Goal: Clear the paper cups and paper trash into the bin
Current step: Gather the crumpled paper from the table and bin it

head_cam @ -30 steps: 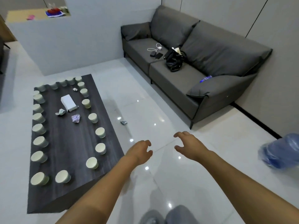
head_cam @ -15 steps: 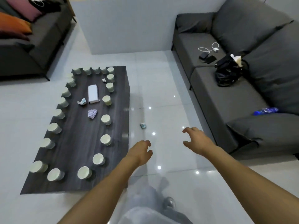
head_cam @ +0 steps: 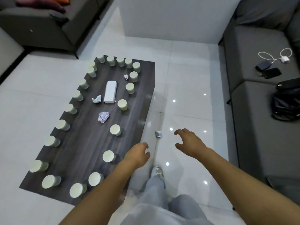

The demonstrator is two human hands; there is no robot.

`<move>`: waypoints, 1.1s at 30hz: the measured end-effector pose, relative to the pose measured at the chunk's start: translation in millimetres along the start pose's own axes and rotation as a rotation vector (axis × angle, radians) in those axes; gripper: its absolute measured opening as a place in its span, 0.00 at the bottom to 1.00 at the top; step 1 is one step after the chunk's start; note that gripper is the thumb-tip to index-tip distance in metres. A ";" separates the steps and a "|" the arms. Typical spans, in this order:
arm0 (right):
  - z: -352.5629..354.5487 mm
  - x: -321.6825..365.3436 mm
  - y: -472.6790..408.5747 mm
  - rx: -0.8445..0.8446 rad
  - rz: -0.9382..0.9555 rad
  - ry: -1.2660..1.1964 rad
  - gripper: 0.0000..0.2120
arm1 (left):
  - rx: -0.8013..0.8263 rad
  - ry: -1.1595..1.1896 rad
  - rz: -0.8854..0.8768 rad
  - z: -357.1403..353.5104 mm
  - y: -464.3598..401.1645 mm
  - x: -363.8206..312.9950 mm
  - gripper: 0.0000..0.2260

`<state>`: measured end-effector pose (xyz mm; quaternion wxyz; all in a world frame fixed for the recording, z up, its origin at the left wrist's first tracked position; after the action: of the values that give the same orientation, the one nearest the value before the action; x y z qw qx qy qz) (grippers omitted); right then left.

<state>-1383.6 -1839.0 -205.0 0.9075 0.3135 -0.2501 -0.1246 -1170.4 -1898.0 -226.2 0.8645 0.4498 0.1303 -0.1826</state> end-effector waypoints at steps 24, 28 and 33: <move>-89.0 -141.8 -447.9 0.312 0.214 0.141 0.24 | -0.029 0.427 0.360 -65.3 -358.7 61.7 0.16; -174.1 -186.3 -516.7 0.310 0.209 0.173 0.26 | -0.060 0.428 0.332 -119.3 -440.5 101.0 0.16; -267.4 -230.1 -597.8 0.343 0.208 0.255 0.29 | -0.062 0.407 0.331 -193.1 -522.6 153.9 0.18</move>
<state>-1476.9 -2077.1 -850.3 0.8732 0.4488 -0.1821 0.0547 -1270.0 -2045.5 -776.1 0.8520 0.4657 0.2317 0.0597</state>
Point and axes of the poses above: each hand's wrist, its own y-axis away from the middle knuckle, its own z-axis out of the back of the hand, x = y × z, the point moved 2 cm from there along -y, towards the middle knuckle, and after that the axes turned 11 degrees about x, right-handed, at the moved point
